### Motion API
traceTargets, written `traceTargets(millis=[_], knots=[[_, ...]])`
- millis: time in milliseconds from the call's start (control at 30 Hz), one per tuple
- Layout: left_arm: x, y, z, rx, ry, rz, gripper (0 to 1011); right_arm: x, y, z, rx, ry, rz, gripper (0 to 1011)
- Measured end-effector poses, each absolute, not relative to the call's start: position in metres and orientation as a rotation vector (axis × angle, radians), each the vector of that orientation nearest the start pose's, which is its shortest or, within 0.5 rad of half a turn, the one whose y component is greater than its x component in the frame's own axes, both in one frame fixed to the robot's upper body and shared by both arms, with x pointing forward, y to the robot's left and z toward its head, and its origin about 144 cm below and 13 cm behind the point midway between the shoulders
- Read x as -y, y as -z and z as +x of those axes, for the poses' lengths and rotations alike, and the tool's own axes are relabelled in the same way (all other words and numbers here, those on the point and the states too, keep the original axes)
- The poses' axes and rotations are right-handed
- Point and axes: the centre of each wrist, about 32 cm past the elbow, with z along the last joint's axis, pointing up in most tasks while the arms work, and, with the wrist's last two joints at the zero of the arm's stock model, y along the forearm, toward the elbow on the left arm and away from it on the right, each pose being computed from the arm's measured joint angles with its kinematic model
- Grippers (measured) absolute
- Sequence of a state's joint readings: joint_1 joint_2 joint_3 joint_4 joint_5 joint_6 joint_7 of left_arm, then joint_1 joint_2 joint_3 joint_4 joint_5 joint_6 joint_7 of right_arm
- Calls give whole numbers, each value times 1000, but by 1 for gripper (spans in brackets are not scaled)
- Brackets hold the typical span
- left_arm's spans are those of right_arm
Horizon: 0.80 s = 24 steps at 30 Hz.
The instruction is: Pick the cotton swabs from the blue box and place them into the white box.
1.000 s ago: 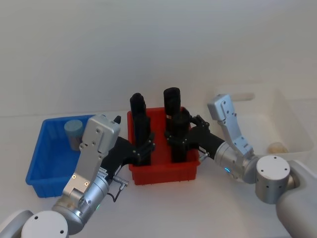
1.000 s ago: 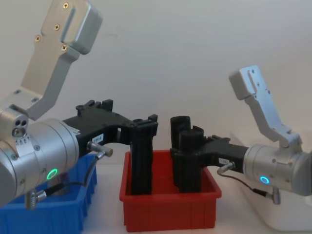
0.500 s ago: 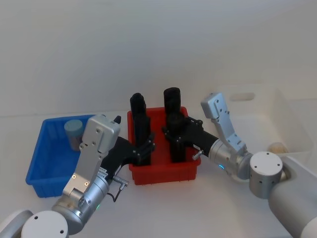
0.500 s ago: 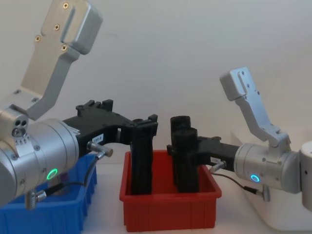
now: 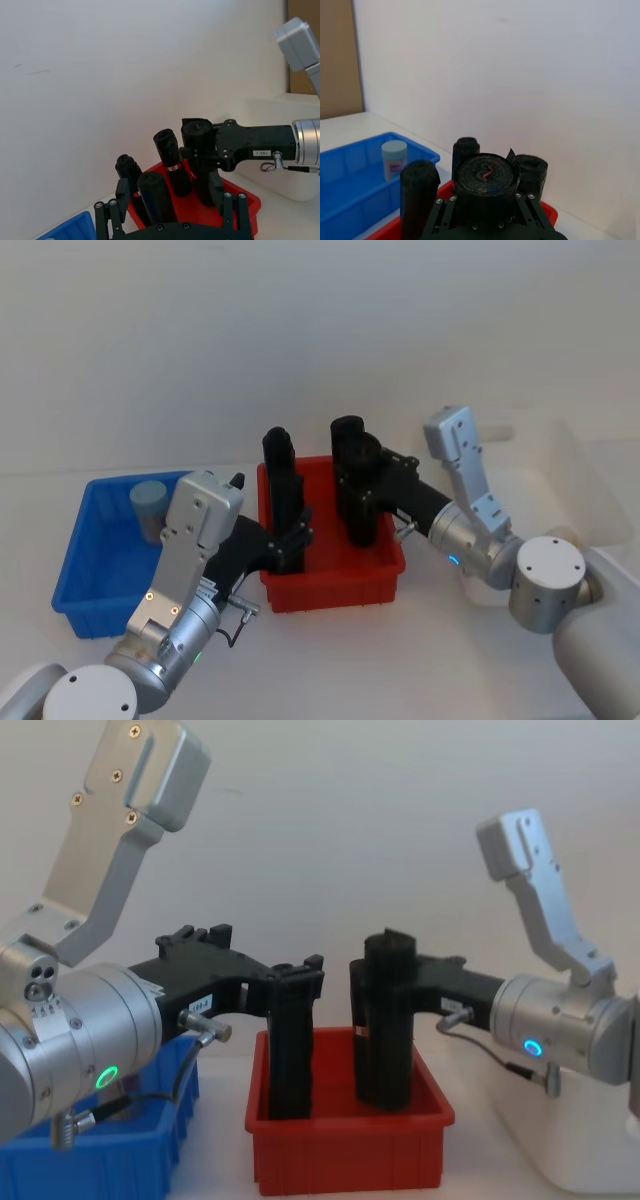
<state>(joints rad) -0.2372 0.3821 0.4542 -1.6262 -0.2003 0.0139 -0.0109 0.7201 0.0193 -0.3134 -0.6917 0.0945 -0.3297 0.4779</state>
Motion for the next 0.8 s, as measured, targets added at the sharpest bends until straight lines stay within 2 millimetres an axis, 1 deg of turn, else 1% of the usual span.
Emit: traceTargets(millis=[533, 800], knots=[[-198, -1204, 492, 268, -1124, 61, 1004, 184, -1205, 602, 276, 984, 79, 441], [-198, -1204, 492, 268, -1124, 61, 1004, 197, -1223, 582, 314, 1084, 90, 441]])
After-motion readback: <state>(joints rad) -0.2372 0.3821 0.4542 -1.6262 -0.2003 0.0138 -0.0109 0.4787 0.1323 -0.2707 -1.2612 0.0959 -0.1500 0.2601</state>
